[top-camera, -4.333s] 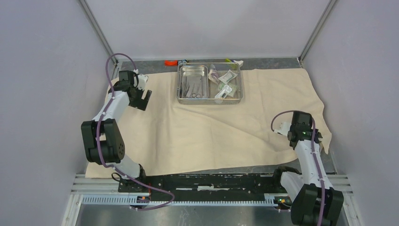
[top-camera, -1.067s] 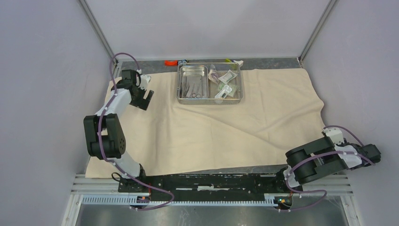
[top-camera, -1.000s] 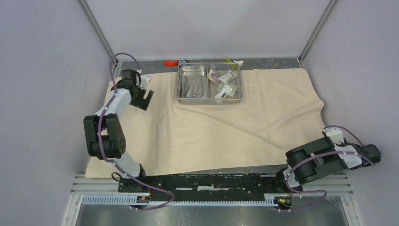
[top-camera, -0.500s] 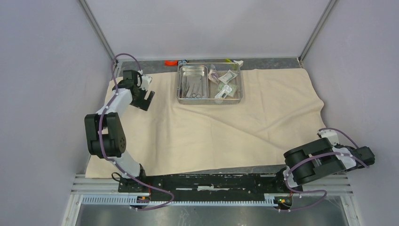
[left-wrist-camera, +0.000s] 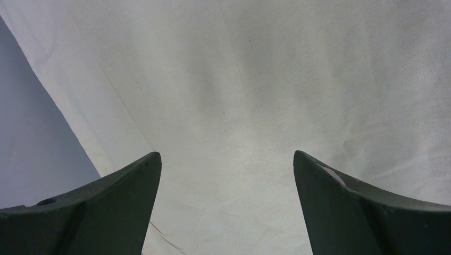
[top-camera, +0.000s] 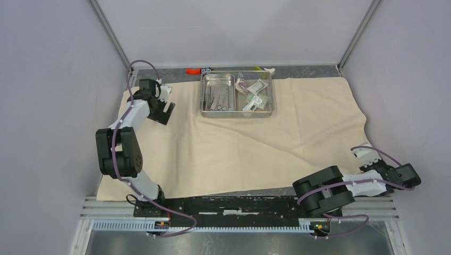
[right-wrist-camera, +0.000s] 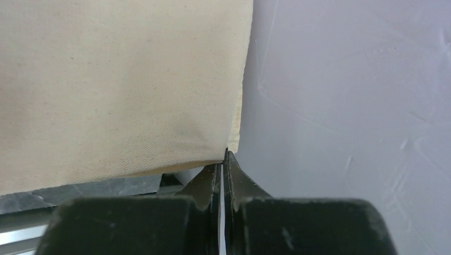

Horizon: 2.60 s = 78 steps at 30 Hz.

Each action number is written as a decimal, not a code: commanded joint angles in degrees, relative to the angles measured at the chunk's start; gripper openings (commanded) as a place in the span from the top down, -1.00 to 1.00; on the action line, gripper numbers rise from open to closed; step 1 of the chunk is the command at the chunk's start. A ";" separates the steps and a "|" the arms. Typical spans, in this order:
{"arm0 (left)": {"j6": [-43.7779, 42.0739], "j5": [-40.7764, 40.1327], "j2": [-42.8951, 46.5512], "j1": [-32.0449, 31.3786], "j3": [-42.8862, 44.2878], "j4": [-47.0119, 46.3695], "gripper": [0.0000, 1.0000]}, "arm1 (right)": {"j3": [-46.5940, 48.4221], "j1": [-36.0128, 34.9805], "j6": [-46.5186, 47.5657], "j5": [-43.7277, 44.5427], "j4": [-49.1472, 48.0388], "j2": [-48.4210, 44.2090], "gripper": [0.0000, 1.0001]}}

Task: Open and lay out the surgical kit
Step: Smooth out the surgical kit at the center of the board.

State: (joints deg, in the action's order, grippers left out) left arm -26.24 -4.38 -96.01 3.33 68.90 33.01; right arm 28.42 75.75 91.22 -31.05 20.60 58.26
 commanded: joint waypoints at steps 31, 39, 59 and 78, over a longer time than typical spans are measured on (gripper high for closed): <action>2.00 1.35 2.11 1.10 1.85 0.00 -1.00 | 14.54 -5.31 19.78 -7.52 33.63 -0.52 -0.39; 5.94 7.06 0.79 4.78 0.08 0.09 -1.00 | 8.65 -33.75 -25.08 -4.84 6.28 -3.24 -0.44; -0.14 -2.48 -15.41 12.10 2.42 -4.01 -1.00 | 13.06 -63.58 -46.01 14.79 -16.73 23.71 -0.44; -5.37 -5.04 -23.10 17.02 7.71 -3.45 -0.98 | 14.73 -65.37 -47.14 17.41 -12.52 22.96 -0.43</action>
State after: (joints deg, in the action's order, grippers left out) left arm -26.09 -2.33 -113.80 17.78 79.57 32.32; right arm 41.15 10.85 45.56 -14.68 7.55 83.96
